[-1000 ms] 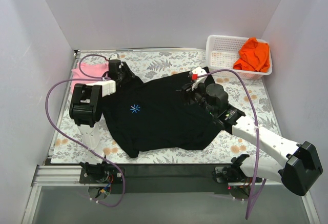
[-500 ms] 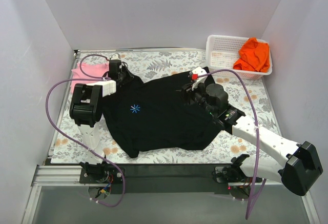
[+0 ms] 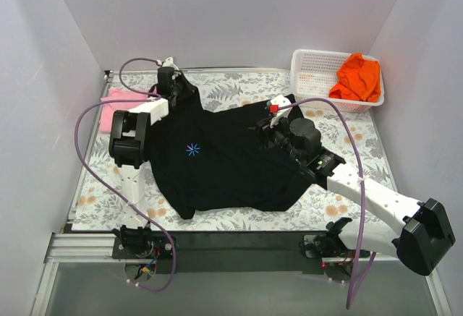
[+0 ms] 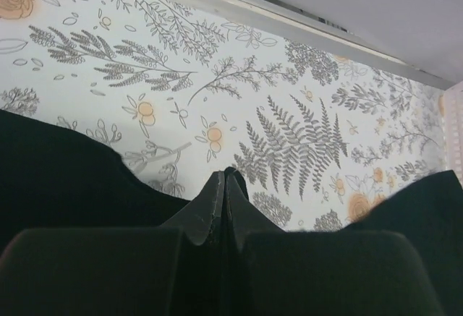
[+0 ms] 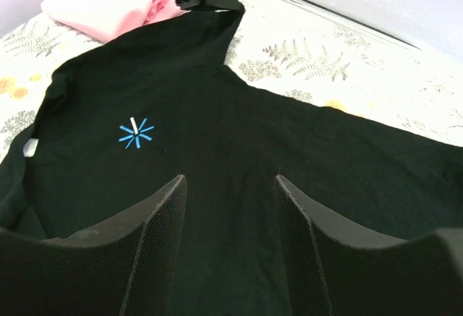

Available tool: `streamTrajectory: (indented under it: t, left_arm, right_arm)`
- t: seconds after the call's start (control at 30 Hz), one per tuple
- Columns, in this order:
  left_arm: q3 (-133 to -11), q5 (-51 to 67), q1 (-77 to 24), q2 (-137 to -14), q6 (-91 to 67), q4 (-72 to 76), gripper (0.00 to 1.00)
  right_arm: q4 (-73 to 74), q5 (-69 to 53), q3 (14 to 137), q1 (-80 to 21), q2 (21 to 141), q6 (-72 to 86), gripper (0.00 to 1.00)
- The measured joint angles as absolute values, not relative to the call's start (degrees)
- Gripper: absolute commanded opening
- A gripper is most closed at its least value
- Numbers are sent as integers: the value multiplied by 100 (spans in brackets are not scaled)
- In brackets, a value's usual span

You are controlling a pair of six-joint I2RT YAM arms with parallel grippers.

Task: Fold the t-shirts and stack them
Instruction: Flatten the tshirt out

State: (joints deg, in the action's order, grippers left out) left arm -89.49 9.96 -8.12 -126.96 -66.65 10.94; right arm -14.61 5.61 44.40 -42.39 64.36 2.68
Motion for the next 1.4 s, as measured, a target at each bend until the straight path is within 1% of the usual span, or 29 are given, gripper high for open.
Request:
streamTrajectory:
  t: [0.03,0.07,0.1,0.17,0.2,0.4,0.5,0.67,0.8,0.93,1.13,1.4]
  left_arm:
    - [-9100,1015,-816,-12818,-6628,1035,8]
    - [-9233,1022,-825,-12940,-6587,985,22]
    - [-9345,1017,-834,-13078,-6541,910,51]
    - [-9415,998,-845,-13220,-6484,799,74]
    - [-9426,991,-847,-13281,-6460,742,95]
    - [-9511,829,-923,-13225,-6364,631,96]
    - [-9262,659,-969,-12940,-6335,617,96]
    - [-8077,279,-1068,-11736,-6337,707,96]
    - [-7199,54,-1232,-10757,-6353,888,96]
    - [-6158,12,-1417,-10101,-6501,1162,97]
    - [-5360,19,-1474,-10184,-6652,1144,97]
    - [-5301,16,-1470,-10422,-6733,1267,97]
  right_arm:
    - [-1466,561,4440,-4239,6453,268,47]
    - [-1470,561,4440,-4239,6482,268,47]
    - [-1472,558,4440,-4239,6517,266,47]
    - [-1470,556,4440,-4239,6582,266,47]
    - [-1468,558,4440,-4239,6613,266,47]
    - [-1452,633,4440,-4239,6646,268,48]
    - [-1387,790,4440,-4239,6663,283,48]
    - [-1275,998,4469,-4163,6987,344,48]
    - [-1144,1039,4571,-4016,7516,451,48]
    - [-1017,941,4648,-3719,8097,604,46]
    - [-945,812,5026,-3341,8962,644,45]
    - [-1007,659,5767,-3181,9990,626,43]
